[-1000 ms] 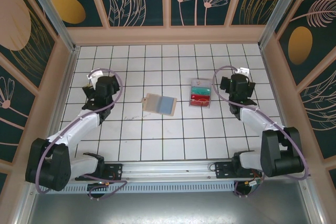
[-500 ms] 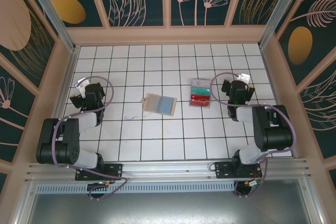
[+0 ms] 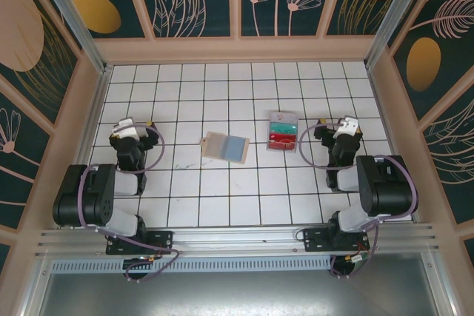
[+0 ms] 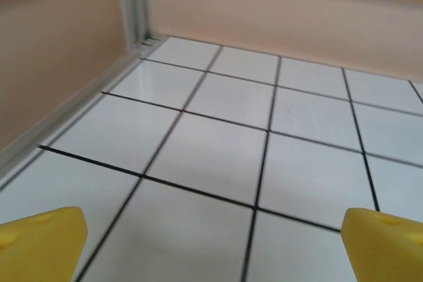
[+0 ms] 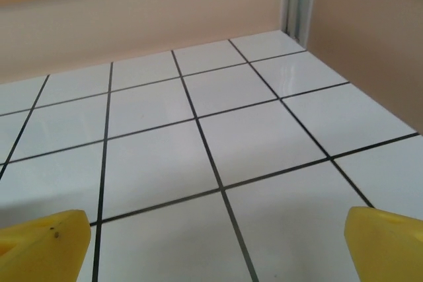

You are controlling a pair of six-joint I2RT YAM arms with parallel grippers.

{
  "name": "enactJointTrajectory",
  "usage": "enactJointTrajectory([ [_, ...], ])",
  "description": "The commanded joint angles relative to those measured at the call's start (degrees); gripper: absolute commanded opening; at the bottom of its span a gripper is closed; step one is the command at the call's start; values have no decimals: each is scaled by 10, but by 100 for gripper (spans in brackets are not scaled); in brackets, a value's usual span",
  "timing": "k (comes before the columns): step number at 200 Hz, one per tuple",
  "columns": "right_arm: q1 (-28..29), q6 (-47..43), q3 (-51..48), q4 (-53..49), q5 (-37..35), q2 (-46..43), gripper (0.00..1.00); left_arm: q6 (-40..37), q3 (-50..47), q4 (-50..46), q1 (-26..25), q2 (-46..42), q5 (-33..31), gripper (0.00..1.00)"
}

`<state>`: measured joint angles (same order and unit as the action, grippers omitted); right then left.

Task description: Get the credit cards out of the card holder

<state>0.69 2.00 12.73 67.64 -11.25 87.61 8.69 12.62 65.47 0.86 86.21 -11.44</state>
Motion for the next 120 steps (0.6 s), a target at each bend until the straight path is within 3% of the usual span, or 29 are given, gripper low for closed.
enactJointTrajectory([
  [1,-7,-4,-5,64,42,6,99,-23,-4,100,3,9,48,99],
  [120,-11,-1,-2,54,51,6,99,-42,9,72,3,8,88,99],
])
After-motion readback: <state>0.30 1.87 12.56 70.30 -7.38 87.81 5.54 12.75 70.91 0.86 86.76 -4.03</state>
